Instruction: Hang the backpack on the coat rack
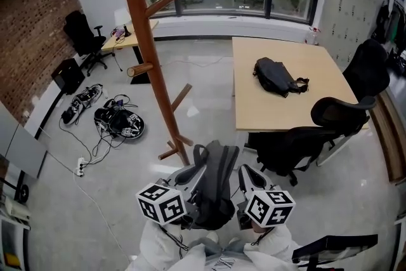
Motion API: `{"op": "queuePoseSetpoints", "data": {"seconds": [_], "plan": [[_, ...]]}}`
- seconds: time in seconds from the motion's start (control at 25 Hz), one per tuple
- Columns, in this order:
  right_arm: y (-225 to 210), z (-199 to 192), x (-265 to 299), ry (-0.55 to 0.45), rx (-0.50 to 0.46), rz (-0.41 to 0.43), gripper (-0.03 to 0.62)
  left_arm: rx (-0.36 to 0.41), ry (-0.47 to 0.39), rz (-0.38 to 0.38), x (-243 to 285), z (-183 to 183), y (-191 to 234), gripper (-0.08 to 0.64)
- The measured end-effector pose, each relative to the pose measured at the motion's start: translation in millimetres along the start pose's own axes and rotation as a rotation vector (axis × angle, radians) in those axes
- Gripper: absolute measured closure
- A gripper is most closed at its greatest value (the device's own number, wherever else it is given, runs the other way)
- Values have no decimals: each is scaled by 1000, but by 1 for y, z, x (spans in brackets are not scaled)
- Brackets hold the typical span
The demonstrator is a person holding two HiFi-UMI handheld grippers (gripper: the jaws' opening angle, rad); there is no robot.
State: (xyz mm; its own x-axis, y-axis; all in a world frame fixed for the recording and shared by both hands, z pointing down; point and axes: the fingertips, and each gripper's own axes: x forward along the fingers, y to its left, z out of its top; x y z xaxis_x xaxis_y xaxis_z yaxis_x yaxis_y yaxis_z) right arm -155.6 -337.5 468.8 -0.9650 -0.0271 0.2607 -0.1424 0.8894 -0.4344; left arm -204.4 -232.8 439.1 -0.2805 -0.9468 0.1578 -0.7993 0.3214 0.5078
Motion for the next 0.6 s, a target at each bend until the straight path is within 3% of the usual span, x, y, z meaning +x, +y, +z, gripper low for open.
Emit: {"op": "queuePoseSetpoints", "data": {"seconds": [0.6], "plan": [[-10, -4, 10, 8, 28, -35, 580, -77, -41, 26, 1, 10, 38, 545]]}}
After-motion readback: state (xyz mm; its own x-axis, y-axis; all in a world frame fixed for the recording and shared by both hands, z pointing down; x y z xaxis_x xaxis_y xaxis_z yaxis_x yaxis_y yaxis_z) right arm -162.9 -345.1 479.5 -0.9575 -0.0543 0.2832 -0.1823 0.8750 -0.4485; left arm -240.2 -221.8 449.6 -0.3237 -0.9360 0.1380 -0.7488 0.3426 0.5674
